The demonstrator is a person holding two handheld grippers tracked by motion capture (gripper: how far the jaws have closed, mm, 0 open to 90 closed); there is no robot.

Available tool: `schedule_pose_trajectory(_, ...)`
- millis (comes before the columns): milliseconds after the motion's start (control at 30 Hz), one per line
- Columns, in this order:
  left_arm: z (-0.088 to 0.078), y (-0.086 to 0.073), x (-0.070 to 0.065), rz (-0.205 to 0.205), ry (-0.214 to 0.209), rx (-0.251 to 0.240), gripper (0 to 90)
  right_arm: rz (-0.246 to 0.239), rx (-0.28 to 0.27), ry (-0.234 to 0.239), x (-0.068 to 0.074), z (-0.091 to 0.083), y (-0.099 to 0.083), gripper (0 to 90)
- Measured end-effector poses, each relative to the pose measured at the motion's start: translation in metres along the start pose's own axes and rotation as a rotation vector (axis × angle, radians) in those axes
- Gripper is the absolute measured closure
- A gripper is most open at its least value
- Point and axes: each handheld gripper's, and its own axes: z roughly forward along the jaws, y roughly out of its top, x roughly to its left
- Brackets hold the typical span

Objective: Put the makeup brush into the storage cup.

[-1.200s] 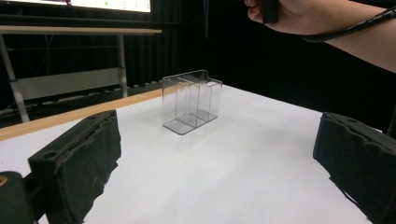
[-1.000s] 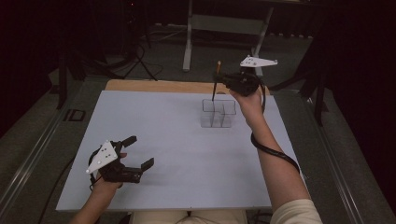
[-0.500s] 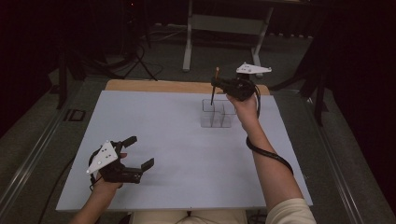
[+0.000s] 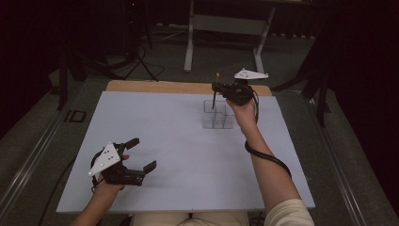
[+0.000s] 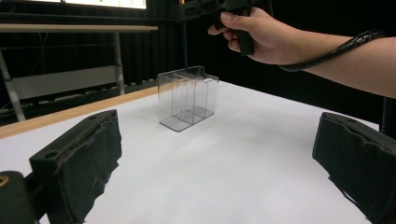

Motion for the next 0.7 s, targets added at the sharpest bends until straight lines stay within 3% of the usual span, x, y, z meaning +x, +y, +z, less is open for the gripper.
schedule_pose_trajectory(267,0.000,0.000,0.000,0.004,-0.003,0.005,2.4,0.003,0.002,-0.029,-0.004,0.002,-0.002,83.4)
schedule_pose_trajectory(700,0.000,0.000,0.000,-0.003,-0.010,0.003,2.3,0.014,0.009,-0.033,-0.009,0.015,-0.008,82.8)
